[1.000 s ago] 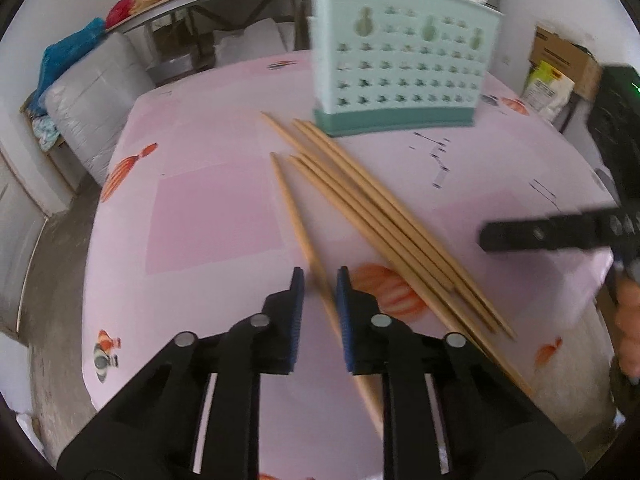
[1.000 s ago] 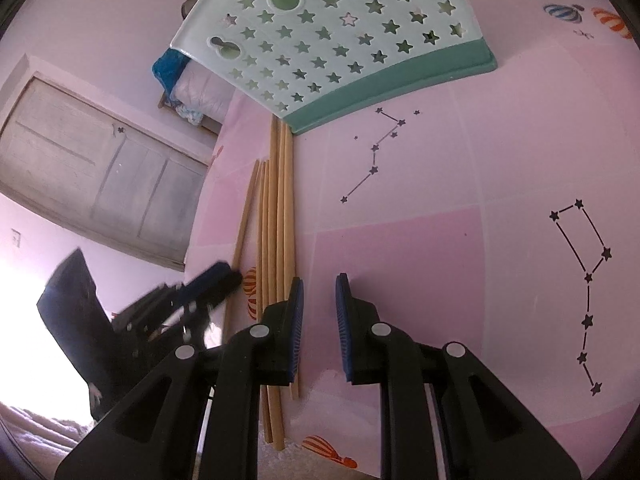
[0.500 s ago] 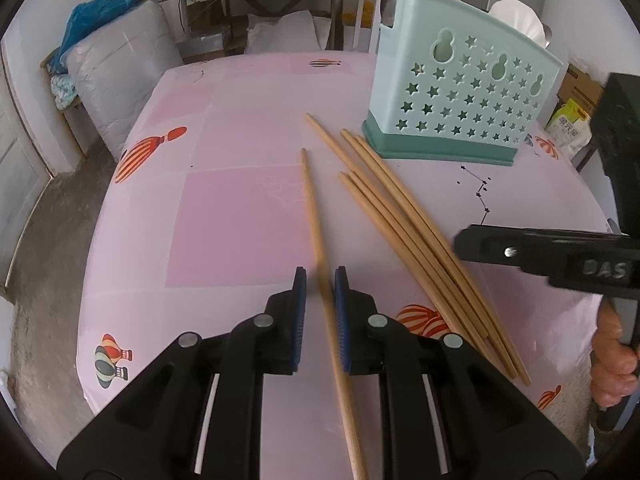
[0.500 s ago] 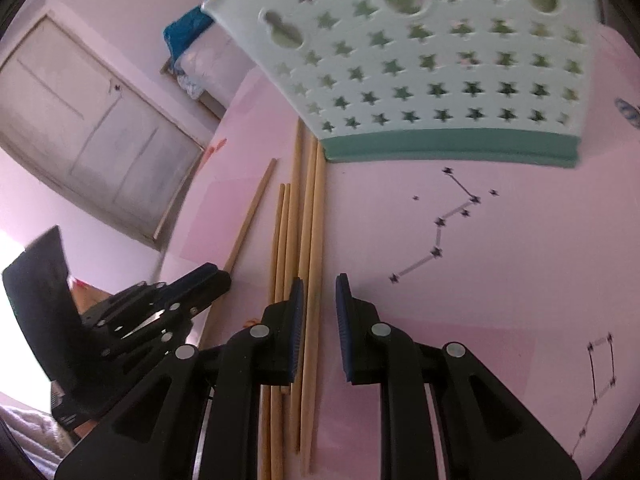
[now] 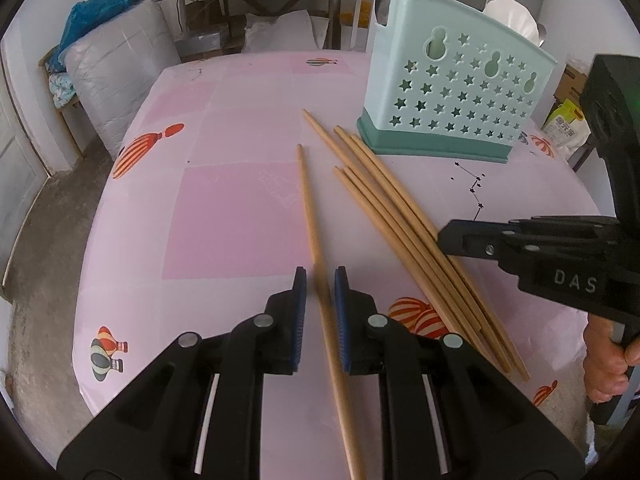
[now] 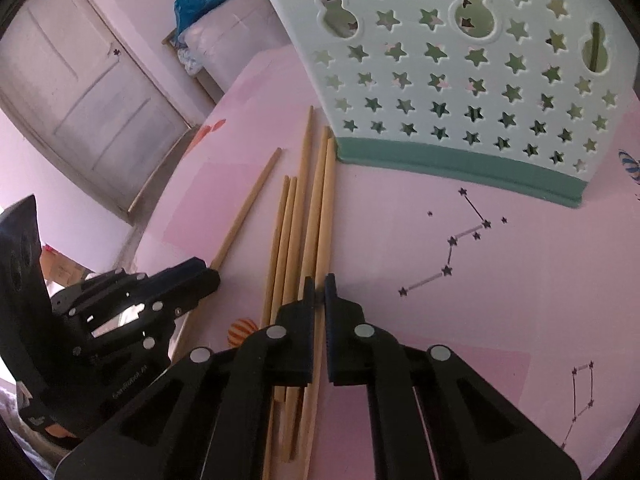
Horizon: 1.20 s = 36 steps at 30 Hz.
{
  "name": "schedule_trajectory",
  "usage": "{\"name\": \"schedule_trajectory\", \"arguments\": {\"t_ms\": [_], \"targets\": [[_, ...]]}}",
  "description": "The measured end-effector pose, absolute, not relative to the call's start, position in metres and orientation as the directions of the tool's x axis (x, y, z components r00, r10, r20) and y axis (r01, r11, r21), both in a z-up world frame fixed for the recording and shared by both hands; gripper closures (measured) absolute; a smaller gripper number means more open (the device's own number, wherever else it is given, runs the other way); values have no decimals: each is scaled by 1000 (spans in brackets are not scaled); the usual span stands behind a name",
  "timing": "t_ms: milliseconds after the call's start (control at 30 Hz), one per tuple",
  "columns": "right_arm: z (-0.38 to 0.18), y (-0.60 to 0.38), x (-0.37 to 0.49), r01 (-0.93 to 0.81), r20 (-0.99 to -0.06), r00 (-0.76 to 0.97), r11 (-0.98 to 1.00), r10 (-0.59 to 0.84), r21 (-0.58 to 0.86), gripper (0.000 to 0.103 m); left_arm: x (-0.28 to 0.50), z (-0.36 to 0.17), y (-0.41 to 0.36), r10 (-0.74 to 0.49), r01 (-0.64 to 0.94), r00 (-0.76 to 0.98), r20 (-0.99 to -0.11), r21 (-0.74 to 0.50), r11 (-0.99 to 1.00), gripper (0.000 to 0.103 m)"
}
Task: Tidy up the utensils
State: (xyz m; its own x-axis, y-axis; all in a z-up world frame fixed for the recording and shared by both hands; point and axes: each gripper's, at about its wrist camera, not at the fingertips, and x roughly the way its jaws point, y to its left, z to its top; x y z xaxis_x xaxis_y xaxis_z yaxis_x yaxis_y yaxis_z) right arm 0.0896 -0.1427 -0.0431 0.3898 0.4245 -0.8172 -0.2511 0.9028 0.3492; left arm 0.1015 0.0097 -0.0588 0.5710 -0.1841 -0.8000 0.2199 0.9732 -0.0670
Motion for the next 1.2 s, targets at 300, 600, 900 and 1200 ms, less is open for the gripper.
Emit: {"name": "schedule_trajectory", "arguments": {"t_ms": [300,600,900,1200], "targets": [[-42,-177,54,-193,-833,392,920,391,341,99,98,-59,9,-188,222,569,-801,-71,972,90],[-45,-239,21,-12,-840,437,936,322,352,99,86,-59,6,-234,237,532,-814,-122,964,90],[-48,-255,28,32,-831,433,916,348,401,97,100,-53,16,-276,212,457,-846,-198,957,89],[-45,-239,46,6,-847,425,935,318,355,86,150,-55,21,-270,159,394,-879,-224,962,89]]}}
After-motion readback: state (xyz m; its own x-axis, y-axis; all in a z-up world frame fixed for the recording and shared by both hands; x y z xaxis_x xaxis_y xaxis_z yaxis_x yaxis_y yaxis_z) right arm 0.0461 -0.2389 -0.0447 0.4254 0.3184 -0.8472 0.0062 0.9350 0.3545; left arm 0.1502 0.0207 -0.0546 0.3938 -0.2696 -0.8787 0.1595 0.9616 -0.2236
